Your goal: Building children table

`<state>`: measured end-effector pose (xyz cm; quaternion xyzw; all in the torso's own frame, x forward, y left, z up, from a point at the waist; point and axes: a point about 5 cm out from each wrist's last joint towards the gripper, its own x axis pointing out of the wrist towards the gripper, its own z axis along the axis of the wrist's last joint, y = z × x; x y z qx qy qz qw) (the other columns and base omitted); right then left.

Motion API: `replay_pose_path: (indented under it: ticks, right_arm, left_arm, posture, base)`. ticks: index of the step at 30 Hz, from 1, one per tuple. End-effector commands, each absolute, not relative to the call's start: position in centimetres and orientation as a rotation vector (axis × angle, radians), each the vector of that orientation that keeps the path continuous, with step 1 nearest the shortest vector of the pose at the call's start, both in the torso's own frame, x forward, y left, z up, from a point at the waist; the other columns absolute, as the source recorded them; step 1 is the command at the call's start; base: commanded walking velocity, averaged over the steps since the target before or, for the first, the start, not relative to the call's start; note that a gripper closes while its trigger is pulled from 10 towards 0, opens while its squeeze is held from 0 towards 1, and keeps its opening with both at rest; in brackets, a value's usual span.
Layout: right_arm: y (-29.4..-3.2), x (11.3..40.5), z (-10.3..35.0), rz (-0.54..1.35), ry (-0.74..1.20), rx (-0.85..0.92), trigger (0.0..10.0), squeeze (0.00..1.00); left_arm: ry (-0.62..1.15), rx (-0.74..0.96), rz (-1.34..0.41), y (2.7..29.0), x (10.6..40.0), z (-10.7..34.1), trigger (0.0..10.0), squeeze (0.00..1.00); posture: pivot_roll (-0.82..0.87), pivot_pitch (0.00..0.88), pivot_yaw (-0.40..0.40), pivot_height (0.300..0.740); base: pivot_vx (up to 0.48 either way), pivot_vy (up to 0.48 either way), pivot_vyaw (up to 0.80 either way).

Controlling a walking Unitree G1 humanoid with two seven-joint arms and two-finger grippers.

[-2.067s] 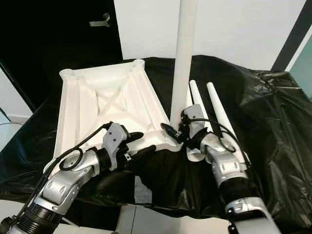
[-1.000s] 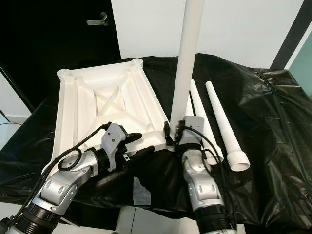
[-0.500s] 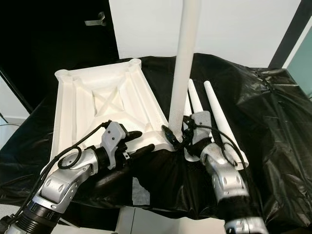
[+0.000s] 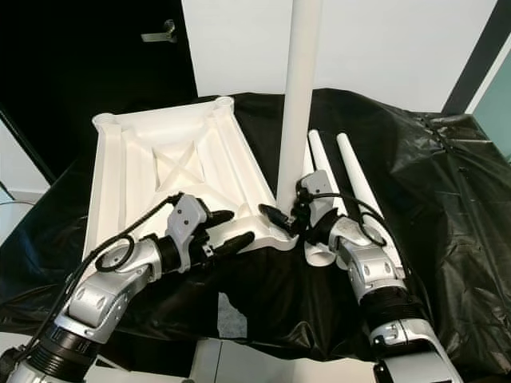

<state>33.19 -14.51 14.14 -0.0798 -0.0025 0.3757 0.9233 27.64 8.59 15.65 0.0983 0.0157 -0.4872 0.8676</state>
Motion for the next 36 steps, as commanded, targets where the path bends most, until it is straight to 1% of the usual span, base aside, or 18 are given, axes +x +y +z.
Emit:
replay_pose_path:
  ticks: [1, 2, 5, 9, 11, 13, 14, 15, 17, 23, 24, 26, 27, 29, 30, 31, 32, 36]
  right_arm:
    - [-14.8, 33.1, 13.4, 0.759, 0.038, -0.182, 0.0, 0.0]
    - [-14.8, 33.1, 13.4, 0.759, 0.038, -0.182, 0.0, 0.0]
    - [-14.3, 33.1, 13.0, 0.575, 0.044, -0.127, 0.0, 0.0]
    - [-14.0, 33.1, 12.8, 0.527, 0.046, -0.118, 0.0, 0.0]
    - [-13.6, 32.9, 12.2, 0.408, 0.049, -0.102, 0.0, 0.0]
    - [-13.6, 32.9, 12.2, 0.408, 0.049, -0.102, 0.0, 0.0]
    - [-13.1, 32.8, 12.2, 0.265, 0.033, -0.084, 0.0, 0.0]
    - [-13.1, 32.8, 12.2, 0.265, 0.033, -0.084, 0.0, 0.0]
    - [-12.2, 32.6, 12.4, 0.174, 0.014, -0.069, 0.0, 0.0]
    - [-10.3, 32.2, 12.5, 0.135, 0.009, -0.009, 0.0, 0.0]
    - [-9.2, 31.9, 12.9, 0.178, -0.021, 0.0, 0.0, 0.0]
    - [-9.2, 31.9, 12.9, 0.178, -0.021, 0.0, 0.0, 0.0]
    - [-9.1, 31.7, 13.1, 0.187, -0.032, -0.006, 10.0, 0.0]
    - [-9.5, 31.7, 13.2, 0.177, -0.039, 0.0, 10.0, 0.0]
    - [-10.0, 31.6, 13.2, 0.158, -0.042, -0.005, 10.0, 0.92]
    - [-10.0, 31.6, 13.2, 0.158, -0.042, -0.005, 10.0, 0.92]
    - [-10.4, 31.6, 13.3, 0.143, -0.051, 0.0, 10.0, 1.0]
    - [-10.9, 30.9, 13.5, 0.161, -0.086, 0.002, 10.0, 1.0]
  left_arm:
    - [0.033, 0.216, -1.032, 8.7, 27.5, 15.6, 10.0, 0.0]
    - [0.033, 0.216, -1.032, 8.7, 27.5, 15.6, 10.0, 0.0]
    - [0.044, 0.242, -1.016, 9.1, 27.5, 15.3, 10.0, 0.0]
    - [0.044, 0.257, -1.011, 9.2, 27.5, 15.2, 10.0, 0.0]
    - [0.048, 0.262, -0.985, 9.7, 27.8, 15.2, 10.0, 0.0]
    - [0.048, 0.262, -0.985, 9.7, 27.8, 15.2, 10.0, 0.0]
    - [0.052, 0.26, -0.974, 10.2, 28.0, 15.4, 10.0, 0.0]
    - [0.052, 0.26, -0.974, 10.2, 28.0, 15.4, 10.0, 0.0]
    - [0.054, 0.266, -0.978, 10.4, 27.9, 15.5, 10.0, 0.0]
    - [0.054, 0.266, -0.98, 10.4, 27.9, 15.5, 10.0, 0.0]
    - [0.054, 0.264, -0.982, 10.4, 27.8, 15.5, 10.0, 0.0]
    - [0.054, 0.264, -0.982, 10.4, 27.8, 15.5, 10.0, 0.0]
    - [0.055, 0.265, -0.986, 10.3, 27.8, 15.5, 10.0, 0.0]
    - [0.055, 0.269, -0.991, 10.3, 27.8, 15.4, 10.0, 0.0]
    - [0.055, 0.271, -0.992, 10.3, 27.8, 15.5, 10.0, 0.0]
    - [0.055, 0.271, -0.992, 10.3, 27.8, 15.5, 10.0, 0.0]
    - [0.054, 0.274, -0.989, 10.4, 27.9, 15.5, 10.0, 0.0]
    - [0.046, 0.286, -0.938, 11.0, 28.7, 15.7, 10.0, 0.0]
  posture:
    - [0.06, 0.0, -0.002, 0.74]
    - [0.06, 0.0, -0.002, 0.74]
    - [0.06, 0.0, -0.001, 0.74]
    - [0.06, 0.0, -0.001, 0.74]
    - [0.06, 0.0, 0.0, 0.74]
    - [0.06, 0.0, 0.0, 0.74]
    - [0.06, 0.0, 0.002, 0.74]
    - [0.06, 0.0, 0.002, 0.74]
    - [0.06, 0.0, 0.004, 0.74]
    - [0.07, 0.0, 0.001, 0.74]
    - [0.07, 0.0, 0.002, 0.74]
    - [0.07, 0.0, 0.002, 0.74]
    - [0.06, 0.0, 0.006, 0.74]
    - [0.06, 0.0, 0.005, 0.74]
    - [0.06, 0.0, 0.004, 0.74]
    - [0.06, 0.0, 0.004, 0.74]
    - [0.06, 0.0, 0.003, 0.74]
    - [0.06, 0.0, 0.004, 0.74]
  base:
    - [0.0, 0.0, 0.0]
    - [0.0, 0.0, 0.0]
    - [0.0, 0.0, 0.0]
    - [0.0, 0.0, 0.0]
    - [0.0, 0.0, 0.0]
    - [0.0, 0.0, 0.0]
    - [0.0, 0.0, 0.0]
    - [0.0, 0.0, 0.0]
    - [0.0, 0.0, 0.0]
    - [0.0, 0.0, 0.0]
    - [0.0, 0.0, 0.0]
    - [0.0, 0.0, 0.0]
    - [0.0, 0.0, 0.0]
    - [0.0, 0.0, 0.0]
    - [0.0, 0.0, 0.0]
    - [0.0, 0.0, 0.0]
    - [0.0, 0.0, 0.0]
    - [0.0, 0.0, 0.0]
